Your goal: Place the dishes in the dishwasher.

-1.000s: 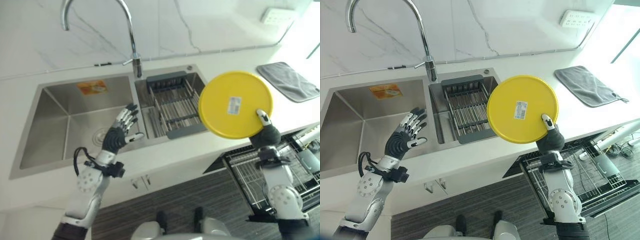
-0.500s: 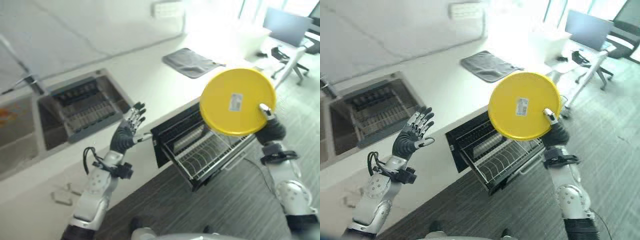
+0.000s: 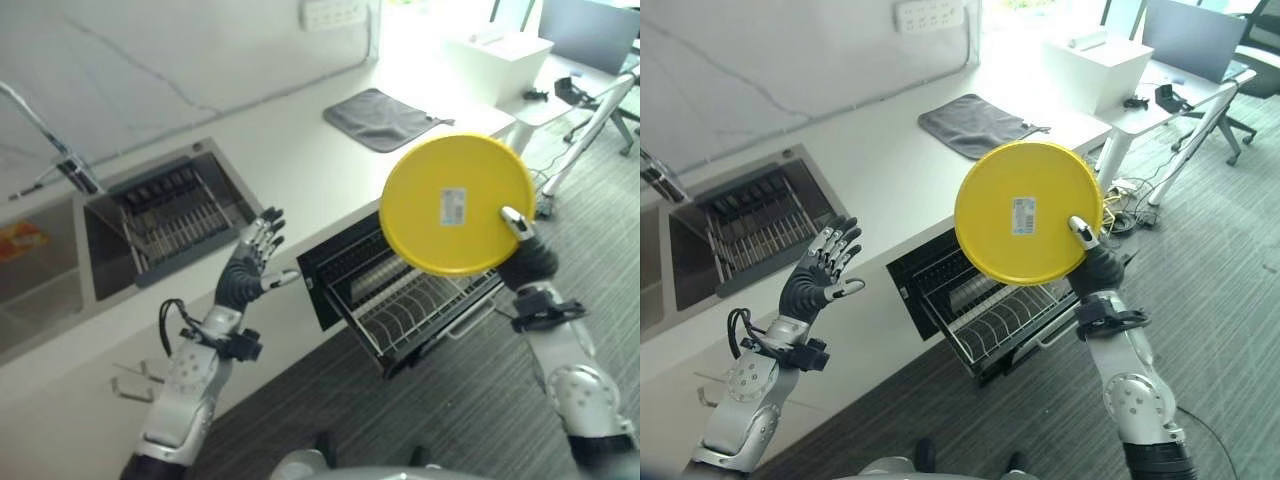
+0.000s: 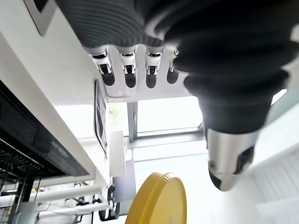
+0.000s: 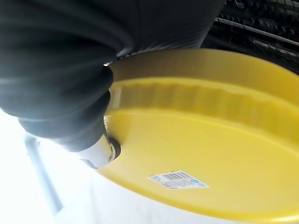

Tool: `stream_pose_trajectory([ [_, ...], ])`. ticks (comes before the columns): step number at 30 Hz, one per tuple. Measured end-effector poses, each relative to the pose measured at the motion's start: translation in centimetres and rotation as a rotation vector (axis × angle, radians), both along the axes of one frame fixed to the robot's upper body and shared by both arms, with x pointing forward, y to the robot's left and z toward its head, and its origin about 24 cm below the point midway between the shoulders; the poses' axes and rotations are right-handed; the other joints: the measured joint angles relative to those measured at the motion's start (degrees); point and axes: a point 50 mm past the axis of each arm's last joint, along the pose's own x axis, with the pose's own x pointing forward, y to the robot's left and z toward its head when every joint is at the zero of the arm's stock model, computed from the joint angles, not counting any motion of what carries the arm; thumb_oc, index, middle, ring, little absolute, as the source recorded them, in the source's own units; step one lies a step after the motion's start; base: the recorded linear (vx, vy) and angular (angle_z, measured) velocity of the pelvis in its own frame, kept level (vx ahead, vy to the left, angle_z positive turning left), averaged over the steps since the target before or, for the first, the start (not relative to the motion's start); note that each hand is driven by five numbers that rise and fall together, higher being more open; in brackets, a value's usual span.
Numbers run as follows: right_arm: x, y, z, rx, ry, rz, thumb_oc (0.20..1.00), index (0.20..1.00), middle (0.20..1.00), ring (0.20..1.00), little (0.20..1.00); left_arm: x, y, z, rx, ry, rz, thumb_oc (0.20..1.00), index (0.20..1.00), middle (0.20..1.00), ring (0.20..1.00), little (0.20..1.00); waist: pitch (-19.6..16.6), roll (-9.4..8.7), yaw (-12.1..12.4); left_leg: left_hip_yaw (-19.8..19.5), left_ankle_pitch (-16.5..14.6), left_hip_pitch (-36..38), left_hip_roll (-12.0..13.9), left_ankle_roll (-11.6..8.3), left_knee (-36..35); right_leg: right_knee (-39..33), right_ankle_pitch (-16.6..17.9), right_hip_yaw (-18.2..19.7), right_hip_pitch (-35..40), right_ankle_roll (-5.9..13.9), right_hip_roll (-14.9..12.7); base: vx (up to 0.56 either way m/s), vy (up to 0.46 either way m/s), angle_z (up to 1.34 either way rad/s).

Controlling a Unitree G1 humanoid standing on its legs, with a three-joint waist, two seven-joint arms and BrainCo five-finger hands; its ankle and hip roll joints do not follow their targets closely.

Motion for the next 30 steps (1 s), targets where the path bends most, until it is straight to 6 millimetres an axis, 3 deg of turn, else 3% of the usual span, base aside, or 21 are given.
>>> stream_pose_trajectory([
  [3, 0.9, 0.2, 0.7, -0.016, -0.025, 0.008, 0.2, 0.2, 0.2, 0.2, 0.2, 1.1, -1.0, 1.5, 0.03, -0.067, -0.048, 1.0, 1.0, 1.0, 1.0, 1.0, 0.76, -1.6, 2.49, -1.12, -0.1, -0.66, -0.29, 0.03, 0.53, 0.01, 0.09, 0.0, 0.03, -0.14, -0.1, 0.2, 0.171, 0.26],
  [6, 1.2, 0.3, 1.5, -0.021, -0.074, 0.029, 0.2, 0.2, 0.2, 0.2, 0.2, 1.1, -0.6, 1.6, 0.053, -0.066, -0.035, 1.0, 1.0, 1.0, 1.0, 1.0, 1.27, -1.84, 1.81, -0.61, -0.96, 0.91, -0.53, 0.34, 0.18, 0.04, 0.02, 0.5, 1.04, -0.04, -0.32, 0.27, 0.225, -0.13],
  [8, 1.0, 0.3, 1.2, -0.022, -0.075, 0.037, 0.2, 0.2, 0.2, 0.2, 0.2, 1.1, -0.5, 1.6, 0.053, -0.066, -0.024, 1.0, 1.0, 1.0, 1.0, 1.0, 2.64, -3.06, 1.55, 0.24, -3.25, 1.52, -0.67, 0.77, 1.33, 2.12, -1.58, 0.69, 1.53, 0.71, -1.01, 0.23, 0.119, -0.15],
  [11, 1.0, 0.4, 1.4, -0.025, -0.098, 0.053, 0.2, 0.2, 0.2, 0.2, 0.2, 1.1, -0.3, 1.8, 0.085, -0.095, -0.011, 1.0, 1.0, 1.0, 1.0, 1.0, 3.95, -5.65, 1.42, 0.49, -3.95, 1.87, -0.37, 0.79, 2.56, 6.2, -2.57, 0.95, -0.3, 0.85, -1.33, 0.19, 0.071, -0.13],
  [14, 0.7, 0.7, 2.3, -0.026, -0.137, 0.068, 0.2, 0.2, 0.2, 0.2, 0.2, 1.1, 0.0, 2.0, 0.108, -0.102, -0.007, 1.0, 1.0, 1.0, 1.0, 1.0, 4.38, -6.41, 2.74, 0.22, -4.39, 1.66, 0.61, 1.26, 3.97, 10.22, -2.32, 2.49, -2.22, 0.45, -1.32, 0.18, -0.112, -0.02],
  [16, 0.6, 1.0, 2.5, -0.027, -0.16, 0.09, 0.2, 0.2, 0.2, 0.2, 0.2, 1.0, 0.6, 2.3, 0.136, -0.117, 0.008, 1.0, 1.0, 1.0, 1.0, 1.0, 4.35, -6.94, 4.24, 1.09, -4.69, 1.36, 1.09, 0.86, 4.4, 6.27, -1.19, 3.48, -1.36, -0.93, -1.3, 0.12, -0.219, -0.07],
  [18, 0.7, 1.3, 2.7, -0.03, -0.174, 0.107, 0.2, 0.2, 0.2, 0.2, 0.2, 0.9, 1.0, 2.9, 0.158, -0.146, 0.035, 1.0, 1.0, 1.0, 1.0, 1.0, 4.63, -7.59, 5.21, 0.97, -4.85, 1.19, 1.25, 0.54, 4.2, 2.67, -0.11, 4.09, 0.74, -0.76, -0.85, 0.13, -0.293, -0.02],
  [19, 0.7, 1.5, 2.6, -0.029, -0.174, 0.114, 0.2, 0.2, 0.2, 0.2, 0.2, 0.8, 0.9, 3.0, 0.16, -0.152, 0.033, 1.0, 1.0, 1.0, 1.0, 1.0, 4.91, -6.98, 4.98, 0.73, -4.75, 1.41, 2.05, 0.38, 4.01, 3.38, -0.1, 4.76, 0.65, -0.65, -0.44, 0.12, -0.325, 0.04],
  [20, 0.7, 1.7, 2.5, -0.035, -0.174, 0.118, 0.2, 0.2, 0.2, 0.2, 0.2, 0.9, 0.5, 3.0, 0.143, -0.154, 0.028, 1.0, 1.0, 1.0, 1.0, 1.0, 6.07, -4.69, 4.8, 0.47, -4.47, 2.59, 3.84, 0.08, 3.14, 5.46, -0.82, 5.25, -0.26, 0.06, -0.38, 0.2, -0.563, 0.06],
  [21, 0.7, 1.9, 2.6, -0.053, -0.184, 0.118, 0.2, 0.2, 0.2, 0.2, 0.2, 1.1, -0.3, 3.1, 0.119, -0.166, 0.012, 1.0, 1.0, 1.0, 1.0, 1.0, 5.77, -3.31, 4.58, -0.66, -4.96, 2.75, 5.48, -0.35, 3.09, 0.64, 1.54, 5.53, -0.49, 2.84, -5.26, 0.18, -0.512, 0.09],
  [22, 0.7, 2.0, 2.8, -0.06, -0.19, 0.111, 0.2, 0.2, 0.2, 0.2, 0.2, 1.3, -0.5, 3.4, 0.124, -0.181, 0.008, 1.0, 1.0, 1.0, 1.0, 1.0, 5.79, -3.22, 4.31, -1.28, -5.18, 2.7, 6.07, -0.85, 2.99, -0.38, 3.6, 7.4, -1.53, 4.5, -8.13, 0.19, -0.555, 0.13],
  [23, 0.7, 2.0, 2.8, -0.062, -0.192, 0.107, 0.2, 0.2, 0.2, 0.2, 0.2, 1.4, -0.5, 3.6, 0.125, -0.186, 0.007, 1.0, 1.0, 1.0, 1.0, 1.0, 5.81, -3.18, 4.21, -1.67, -5.13, 2.65, 6.42, -1.28, 2.99, -0.39, 4.32, 8.54, -2.01, 4.9, -8.89, 0.14, -0.746, 0.75],
  [24, 0.7, 1.9, 3.0, -0.077, -0.198, 0.076, 0.2, 0.2, 0.2, 0.2, 0.2, 1.7, -0.3, 4.2, 0.149, -0.211, 0.009, 1.0, 1.0, 1.0, 1.0, 1.0, 5.84, -3.15, 2.79, -5.71, -4.01, 2.22, 9.86, -4.58, 2.84, -0.4, 7.55, 11.75, -3.86, 5.32, -10.05, 0.12, -0.776, 0.89],
  [25, 0.6, 1.8, 3.2, -0.085, -0.208, 0.065, 0.2, 0.2, 0.2, 0.2, 0.2, 1.8, -0.2, 4.2, 0.148, -0.21, 0.015, 1.0, 1.0, 1.0, 1.0, 1.0, 5.66, -3.58, 2.9, -7.0, -3.92, 2.06, 11.24, -6.05, 2.96, -0.37, 7.86, 13.13, -4.54, 5.02, -9.4, 0.07, -0.986, 1.25],
  [26, 0.1, 1.5, 3.5, -0.085, -0.231, 0.046, 0.2, 0.2, 0.2, 0.2, 0.2, 1.9, -0.2, 4.2, 0.16, -0.21, 0.019, 1.0, 1.0, 1.0, 1.0, 1.0, 5.54, -4.36, 3.37, -8.01, -4.92, 0.57, 12.4, -7.98, 4.99, 0.36, 8.79, 11.64, -5.02, 3.79, -7.8, 0.0, -0.583, 0.74],
  [27, -0.3, 1.6, 3.7, -0.08, -0.245, 0.048, 0.2, 0.2, 0.2, 0.2, 0.2, 1.7, 0.1, 4.3, 0.179, -0.216, 0.03, 1.0, 1.0, 1.0, 1.0, 1.0, 5.13, -5.86, 4.58, -8.67, -5.96, -0.52, 13.43, -9.6, 6.63, 2.5, 6.16, 9.14, -6.29, 3.97, -6.53, 0.02, -0.63, 0.37],
  [28, 0.1, 1.8, 3.9, -0.091, -0.266, 0.069, 0.2, 0.2, 0.2, 0.2, 0.2, 1.3, 0.4, 3.1, 0.142, -0.17, 0.064, 1.0, 1.0, 1.0, 1.0, 1.0, 4.96, -2.73, 5.39, -7.77, -5.93, -0.53, 18.38, -10.09, 7.35, 2.83, 5.16, 7.43, -6.2, 3.96, -1.87, 0.05, -0.348, -0.08],
  [30, 0.6, 2.2, 3.9, -0.106, -0.255, 0.081, 0.2, 0.2, 0.2, 0.2, 0.2, 0.3, 0.6, 1.4, 0.142, -0.09, 0.072, 1.0, 1.0, 1.0, 1.0, 1.0, 4.66, -1.32, 5.07, -4.5, -0.98, 0.8, 21.61, -6.26, 4.29, 1.39, 4.65, 7.02, -5.75, 0.86, 2.56, 0.06, -0.265, -0.2],
])
